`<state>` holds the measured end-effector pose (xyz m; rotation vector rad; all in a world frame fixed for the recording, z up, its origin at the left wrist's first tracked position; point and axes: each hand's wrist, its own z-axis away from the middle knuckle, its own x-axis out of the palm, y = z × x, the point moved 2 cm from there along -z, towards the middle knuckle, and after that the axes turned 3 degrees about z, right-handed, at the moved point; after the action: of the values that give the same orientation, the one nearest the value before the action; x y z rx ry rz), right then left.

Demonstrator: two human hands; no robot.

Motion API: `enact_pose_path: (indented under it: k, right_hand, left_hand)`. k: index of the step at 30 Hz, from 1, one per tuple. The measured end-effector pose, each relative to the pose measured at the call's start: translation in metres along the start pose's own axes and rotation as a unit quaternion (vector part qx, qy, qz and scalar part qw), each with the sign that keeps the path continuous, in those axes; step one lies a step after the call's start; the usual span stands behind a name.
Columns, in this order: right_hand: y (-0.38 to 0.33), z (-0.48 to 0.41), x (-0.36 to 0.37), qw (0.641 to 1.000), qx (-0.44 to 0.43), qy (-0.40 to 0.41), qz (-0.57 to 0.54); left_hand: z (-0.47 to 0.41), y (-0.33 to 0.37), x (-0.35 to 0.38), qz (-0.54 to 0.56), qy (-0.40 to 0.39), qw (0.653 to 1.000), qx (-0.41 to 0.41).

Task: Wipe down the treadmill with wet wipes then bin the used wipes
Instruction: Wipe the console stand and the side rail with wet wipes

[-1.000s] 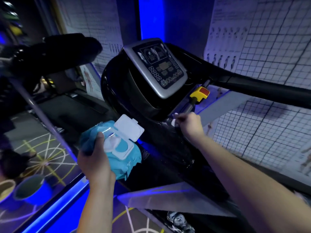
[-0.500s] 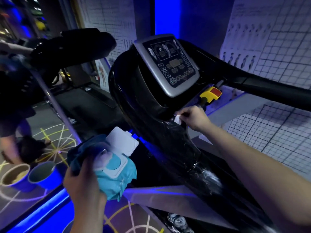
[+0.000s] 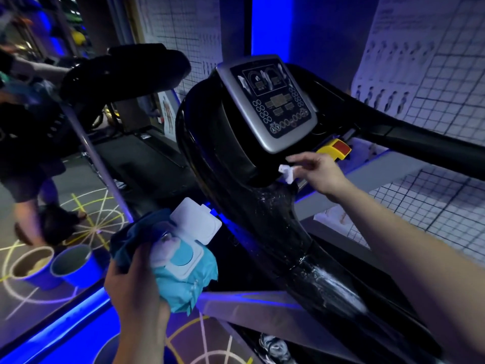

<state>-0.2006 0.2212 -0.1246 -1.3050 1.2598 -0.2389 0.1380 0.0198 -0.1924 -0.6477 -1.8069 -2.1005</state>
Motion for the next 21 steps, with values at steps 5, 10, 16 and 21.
enact_pose_path:
  k: [5, 10, 16, 21]
  right_hand:
    - [0.006, -0.001, 0.033, 0.967, -0.079, -0.115, 0.212]
    - [-0.021, 0.039, 0.049, 0.985, -0.121, -0.115, 0.039]
    - [-0.036, 0.051, 0.04, 0.982, -0.123, -0.111, -0.085]
    - [-0.019, 0.016, 0.044, 0.999, -0.015, -0.024, -0.043]
  left_hand:
    - [0.004, -0.002, 0.001, -0.032, -0.009, 0.999, -0.007]
    - [0.011, 0.001, 0.0, -0.048, 0.0, 0.999, -0.014]
    - [0.009, 0.0, -0.005, -0.054, 0.006, 0.998, -0.005]
    - [0.011, -0.001, -0.008, -0.041, -0.004, 0.999, -0.004]
